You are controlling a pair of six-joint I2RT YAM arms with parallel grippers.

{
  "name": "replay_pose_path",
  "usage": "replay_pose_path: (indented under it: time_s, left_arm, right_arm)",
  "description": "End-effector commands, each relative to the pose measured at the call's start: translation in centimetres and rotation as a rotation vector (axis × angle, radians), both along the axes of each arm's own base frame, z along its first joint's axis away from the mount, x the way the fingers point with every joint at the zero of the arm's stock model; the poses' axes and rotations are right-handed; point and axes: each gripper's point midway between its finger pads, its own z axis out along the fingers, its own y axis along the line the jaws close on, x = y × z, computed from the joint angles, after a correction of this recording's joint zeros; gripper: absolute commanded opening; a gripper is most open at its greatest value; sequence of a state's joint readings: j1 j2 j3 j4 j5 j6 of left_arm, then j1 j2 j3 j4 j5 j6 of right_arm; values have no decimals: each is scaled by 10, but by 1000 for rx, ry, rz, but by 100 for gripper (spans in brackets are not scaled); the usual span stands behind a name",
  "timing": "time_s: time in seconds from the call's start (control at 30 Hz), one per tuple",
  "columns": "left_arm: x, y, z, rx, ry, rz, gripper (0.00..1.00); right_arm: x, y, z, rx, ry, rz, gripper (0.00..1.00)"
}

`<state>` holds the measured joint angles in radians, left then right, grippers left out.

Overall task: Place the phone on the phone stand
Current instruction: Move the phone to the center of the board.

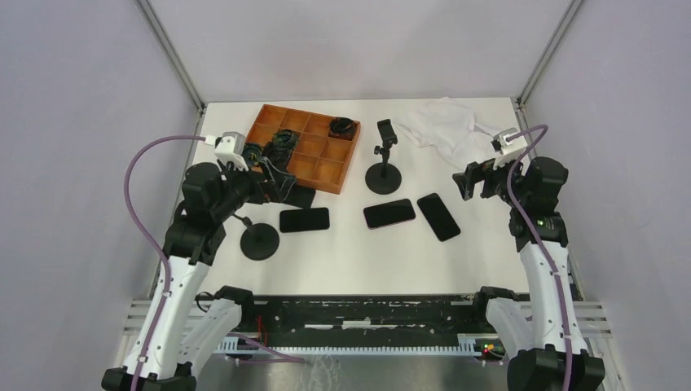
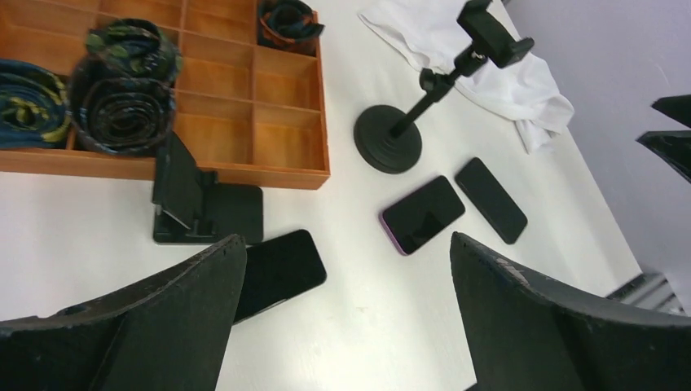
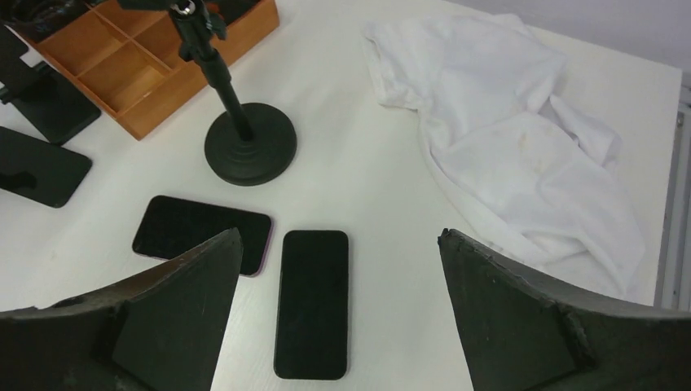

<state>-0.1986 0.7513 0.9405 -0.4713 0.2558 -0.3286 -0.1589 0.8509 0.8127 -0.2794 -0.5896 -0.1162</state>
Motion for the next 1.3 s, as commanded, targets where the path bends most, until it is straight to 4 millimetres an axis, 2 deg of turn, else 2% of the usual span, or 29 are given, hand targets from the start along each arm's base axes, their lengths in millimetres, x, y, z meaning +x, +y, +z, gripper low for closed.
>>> replay_pose_path:
  time_s: [0.0,0.17,0.33,0.43,0.6,0.73,0.83,1.03,1.27]
  left_arm:
    - [-1,-20,16,-102,-68,-105,100]
    - [-4,-32,10,-132,-72,-183,100]
    - [-6,-38,5,-112,-95,-251,100]
    - [-4,-35,-6,-61,-104,-251,100]
    - [-3,-34,-18,-18,-127,-247,100]
    - [3,-17,-24,44,-140,-147,100]
    - [2,-9,-23,64,-158,-103,100]
    - [-1,-10,-16,62,-192,-114,100]
    - [-3,-11,-18,55,-183,-122,100]
  right_arm:
    - [7,-14,-2,-18,-45,-104,98]
    - [6,-12,-18,-28,-43,-95,98]
    - [3,-2,-34,-51,-70,-14,98]
    - [0,5,-53,-84,-89,48,98]
    - [-4,3,-84,-182,-78,97,98]
    - [-7,-5,-111,-256,-18,97,98]
    - [-8,-8,-124,-292,18,114,98]
    - [-9,-10,-128,-321,31,138,98]
    - [-3,-19,-118,-186,53,70,98]
